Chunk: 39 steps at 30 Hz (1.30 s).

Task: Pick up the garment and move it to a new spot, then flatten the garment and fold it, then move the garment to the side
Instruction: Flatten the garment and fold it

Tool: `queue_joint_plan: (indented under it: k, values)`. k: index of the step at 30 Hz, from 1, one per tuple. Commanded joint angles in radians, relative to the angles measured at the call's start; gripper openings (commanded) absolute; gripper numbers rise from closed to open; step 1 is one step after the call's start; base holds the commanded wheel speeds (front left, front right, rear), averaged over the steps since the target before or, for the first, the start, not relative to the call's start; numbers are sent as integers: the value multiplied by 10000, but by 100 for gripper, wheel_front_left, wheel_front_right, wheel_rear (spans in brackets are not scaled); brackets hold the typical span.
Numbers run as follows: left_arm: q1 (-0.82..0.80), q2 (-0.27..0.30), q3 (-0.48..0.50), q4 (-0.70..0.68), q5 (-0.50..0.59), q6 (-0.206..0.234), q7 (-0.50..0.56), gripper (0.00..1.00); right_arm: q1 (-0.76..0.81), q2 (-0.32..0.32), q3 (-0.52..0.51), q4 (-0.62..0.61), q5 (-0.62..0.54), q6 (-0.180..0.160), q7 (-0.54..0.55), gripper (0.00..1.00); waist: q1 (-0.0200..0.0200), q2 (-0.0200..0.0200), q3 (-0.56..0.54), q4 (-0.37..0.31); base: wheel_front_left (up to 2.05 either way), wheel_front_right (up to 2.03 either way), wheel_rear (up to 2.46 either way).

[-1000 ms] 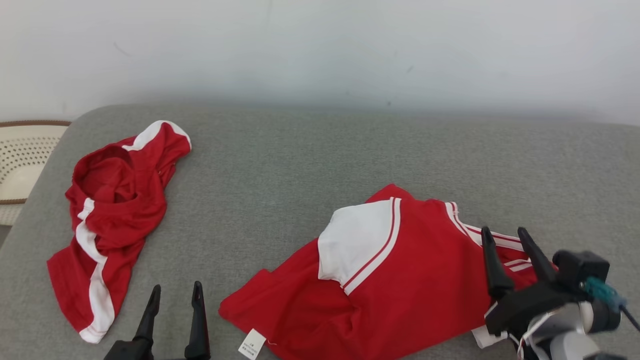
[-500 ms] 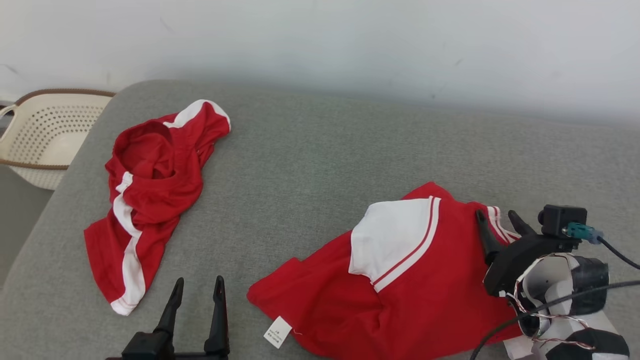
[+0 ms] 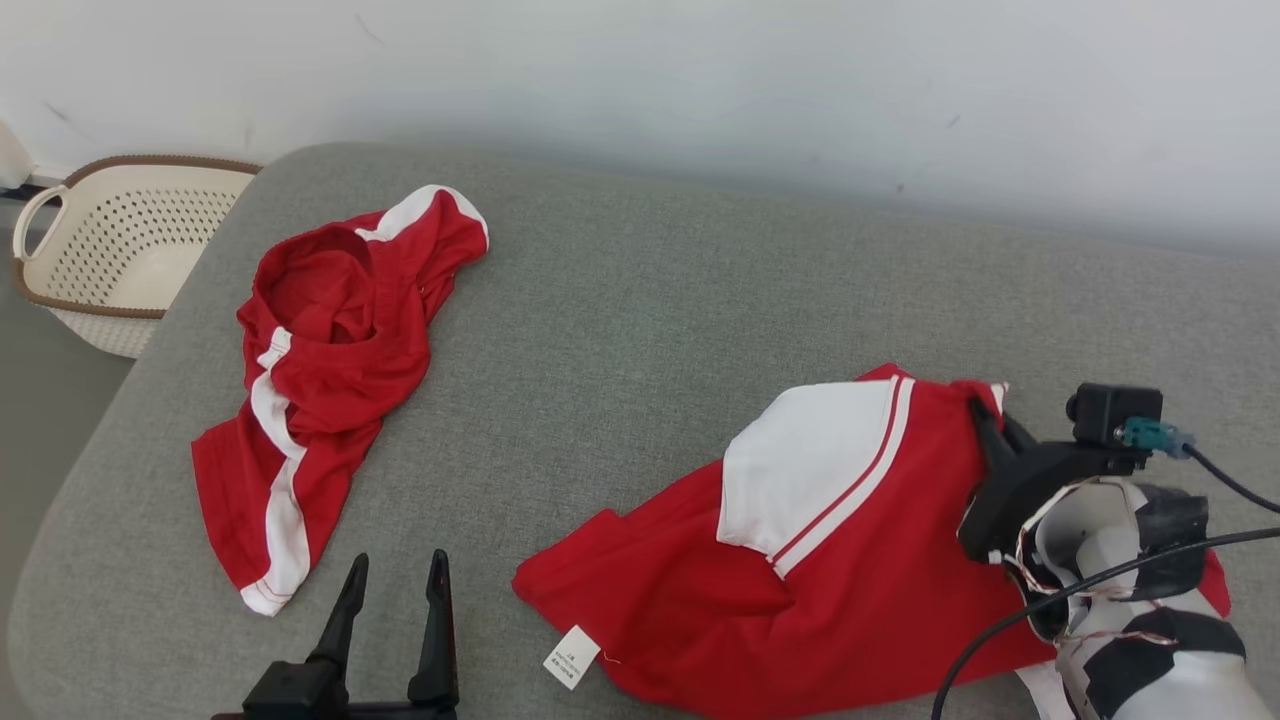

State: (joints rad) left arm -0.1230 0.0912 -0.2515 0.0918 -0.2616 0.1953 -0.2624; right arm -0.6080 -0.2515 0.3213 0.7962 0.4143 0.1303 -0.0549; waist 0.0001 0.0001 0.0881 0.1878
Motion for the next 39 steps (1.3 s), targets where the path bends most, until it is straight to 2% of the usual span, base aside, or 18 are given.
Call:
queue_joint_plan:
  k: [1, 7, 12, 20, 29, 33, 39]
  values:
    - [127, 1, 95, 43, 98, -33, -38, 100, -245, -84, 136, 9, 147, 8, -248, 0, -1, -1, -71, -64, 0, 0, 0]
    - [269, -106, 244, 150, 157, -111, -36, 100, -922, -315, 497, -497, 865, 8, -925, 0, -1, -1, -329, -222, 0, 0, 0]
    - [416, -170, 345, 228, 203, -195, -38, 100, -1407, -648, 899, -1164, 1268, 8, -1070, 0, -1, -1, -506, -289, 0, 0, 0]
    - [551, -242, 507, 271, 220, -276, -36, 100, -1169, -894, 1466, -2010, 1657, 8, -1021, 0, -1, -1, -630, -358, 0, 0, 0]
    - [751, -259, 798, 263, 352, -341, -35, 100, 1, -1333, 2209, -3665, 2017, 8, -1236, 0, -1, -1, -682, -841, 0, 0, 0]
    - [855, -272, 871, 289, 415, -434, -27, 100, 1167, -1706, 2259, -5061, 2287, 8, -1143, 0, -1, -1, -647, -1212, 0, 0, 0]
    - [805, -297, 891, 339, 448, -485, -27, 100, 2865, -1998, 1850, -6303, 1901, 8, -862, 0, -1, -1, -572, -1600, 0, 0, 0]
